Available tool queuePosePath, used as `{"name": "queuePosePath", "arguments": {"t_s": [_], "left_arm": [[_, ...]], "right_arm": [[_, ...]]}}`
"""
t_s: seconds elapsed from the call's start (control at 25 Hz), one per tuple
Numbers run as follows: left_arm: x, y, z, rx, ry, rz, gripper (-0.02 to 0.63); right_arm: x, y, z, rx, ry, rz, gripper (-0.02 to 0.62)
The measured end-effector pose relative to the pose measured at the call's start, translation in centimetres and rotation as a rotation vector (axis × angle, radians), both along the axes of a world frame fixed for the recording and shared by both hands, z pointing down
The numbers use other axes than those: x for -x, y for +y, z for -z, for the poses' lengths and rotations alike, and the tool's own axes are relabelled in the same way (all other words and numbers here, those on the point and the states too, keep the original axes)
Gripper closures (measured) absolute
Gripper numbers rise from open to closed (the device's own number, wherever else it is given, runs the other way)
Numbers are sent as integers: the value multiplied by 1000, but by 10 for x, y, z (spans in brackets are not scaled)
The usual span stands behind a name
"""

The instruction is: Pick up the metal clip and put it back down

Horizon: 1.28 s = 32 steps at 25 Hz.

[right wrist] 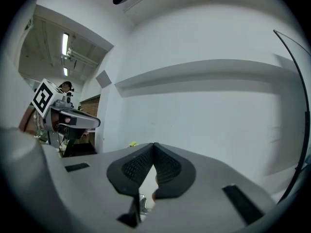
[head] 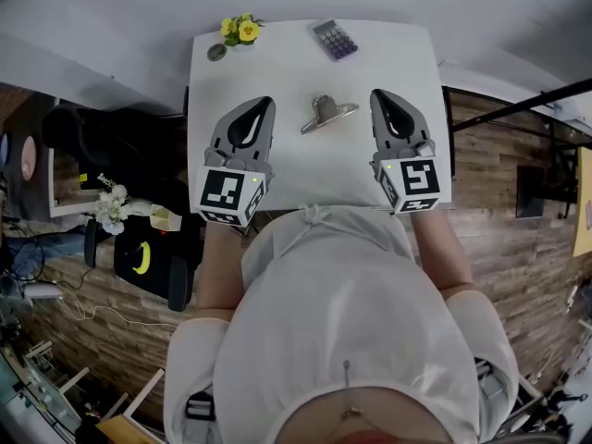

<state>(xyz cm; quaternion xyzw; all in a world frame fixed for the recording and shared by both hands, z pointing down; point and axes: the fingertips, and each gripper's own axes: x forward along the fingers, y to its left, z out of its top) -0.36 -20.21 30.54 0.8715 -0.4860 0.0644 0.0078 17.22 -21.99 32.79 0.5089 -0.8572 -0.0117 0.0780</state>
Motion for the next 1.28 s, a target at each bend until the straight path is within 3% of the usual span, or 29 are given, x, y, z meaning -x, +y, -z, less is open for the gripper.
{"name": "queuePosePath", "arguments": {"t_s": [0.88, 1.28], "left_arm": [[7, 0, 1, -7, -14, 22, 588], [11, -6, 1, -8, -15, 23, 588]], "right_arm": [[11, -9, -6, 40, -60, 52, 594], [15, -16, -11, 47, -36, 39, 594]]}}
